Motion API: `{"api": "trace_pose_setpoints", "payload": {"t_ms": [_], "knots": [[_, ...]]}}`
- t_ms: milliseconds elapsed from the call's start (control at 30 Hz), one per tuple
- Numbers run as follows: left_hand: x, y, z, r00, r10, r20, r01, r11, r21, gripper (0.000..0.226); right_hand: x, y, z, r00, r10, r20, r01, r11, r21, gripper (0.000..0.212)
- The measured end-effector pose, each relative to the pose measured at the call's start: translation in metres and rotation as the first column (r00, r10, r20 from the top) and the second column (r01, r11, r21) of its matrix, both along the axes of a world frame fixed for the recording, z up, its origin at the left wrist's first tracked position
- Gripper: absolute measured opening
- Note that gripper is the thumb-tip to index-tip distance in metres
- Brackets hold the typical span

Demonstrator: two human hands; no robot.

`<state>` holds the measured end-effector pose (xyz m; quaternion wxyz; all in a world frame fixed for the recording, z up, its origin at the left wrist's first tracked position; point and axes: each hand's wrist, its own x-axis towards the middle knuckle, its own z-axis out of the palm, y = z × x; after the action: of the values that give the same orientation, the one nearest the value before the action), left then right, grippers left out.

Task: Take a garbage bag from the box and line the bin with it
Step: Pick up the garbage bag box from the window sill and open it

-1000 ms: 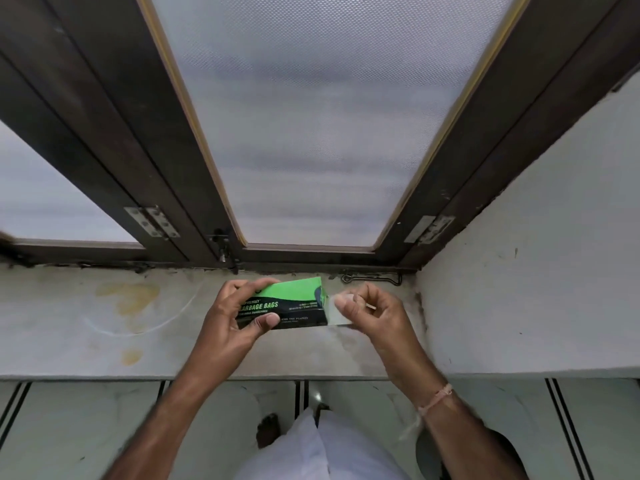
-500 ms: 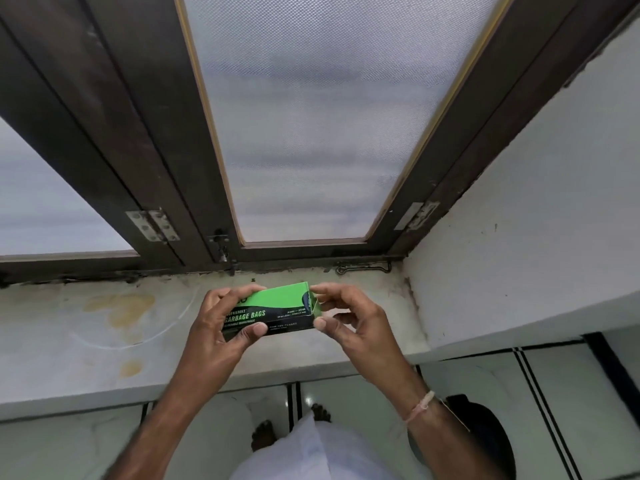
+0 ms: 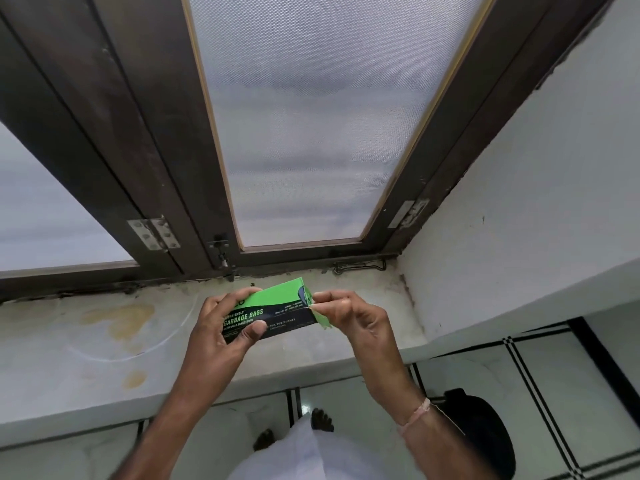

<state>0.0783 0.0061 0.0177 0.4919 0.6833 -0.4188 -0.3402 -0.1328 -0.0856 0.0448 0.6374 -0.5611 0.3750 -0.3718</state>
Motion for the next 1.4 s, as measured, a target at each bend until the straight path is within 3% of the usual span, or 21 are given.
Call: {"api": "trace_pose_setpoints", "payload": {"t_ms": [100, 333, 467, 667, 767, 900, 1033, 1233, 1400], "knots": [[0.000, 0.001, 0.001, 1.000, -0.009, -0.012, 0.009, 1.000, -0.002, 0.047, 0.004, 0.001, -0.004, 0.999, 0.034, -0.022, -0.034, 0.999, 0.018, 0.021], [-0.006, 0.001, 0.003, 0.995, -0.090, -0.031, 0.088, 0.995, -0.045, 0.049, 0.019, 0.006, -0.011, 0.949, -0.103, -0.297, 0.033, 0.972, -0.232, 0.052], [0.003, -0.001, 0.010, 0.996, -0.066, 0.065, 0.069, 0.996, -0.051, 0.044, 0.011, 0.002, -0.013, 0.994, -0.001, -0.105, 0.006, 0.999, 0.049, 0.049], [0.019, -0.015, 0.026, 0.930, -0.170, 0.327, 0.194, 0.980, -0.044, 0.047, 0.010, -0.002, -0.014, 0.999, 0.030, -0.021, -0.024, 0.973, 0.228, 0.040], [0.019, -0.026, 0.039, 0.856, -0.231, 0.463, 0.269, 0.963, -0.017, 0.049, 0.006, -0.007, -0.015, 1.000, 0.009, 0.017, -0.013, 0.970, 0.245, 0.043], [0.007, -0.046, 0.069, 0.676, -0.242, 0.696, 0.314, 0.949, 0.025, 0.057, 0.002, -0.008, -0.020, 0.985, 0.035, 0.171, -0.087, 0.947, 0.311, 0.054], [0.003, -0.057, 0.086, 0.587, -0.263, 0.766, 0.329, 0.942, 0.071, 0.058, 0.002, -0.009, -0.021, 0.973, -0.014, 0.231, -0.064, 0.944, 0.324, 0.051], [0.015, -0.042, 0.068, 0.775, -0.273, 0.570, 0.329, 0.944, 0.006, 0.049, -0.008, -0.013, -0.015, 0.978, -0.157, 0.140, 0.120, 0.963, 0.241, 0.031], [0.005, -0.026, 0.045, 0.878, -0.225, 0.423, 0.279, 0.958, -0.071, 0.047, -0.022, -0.009, -0.019, 0.989, -0.131, 0.063, 0.111, 0.962, 0.249, 0.021]]}}
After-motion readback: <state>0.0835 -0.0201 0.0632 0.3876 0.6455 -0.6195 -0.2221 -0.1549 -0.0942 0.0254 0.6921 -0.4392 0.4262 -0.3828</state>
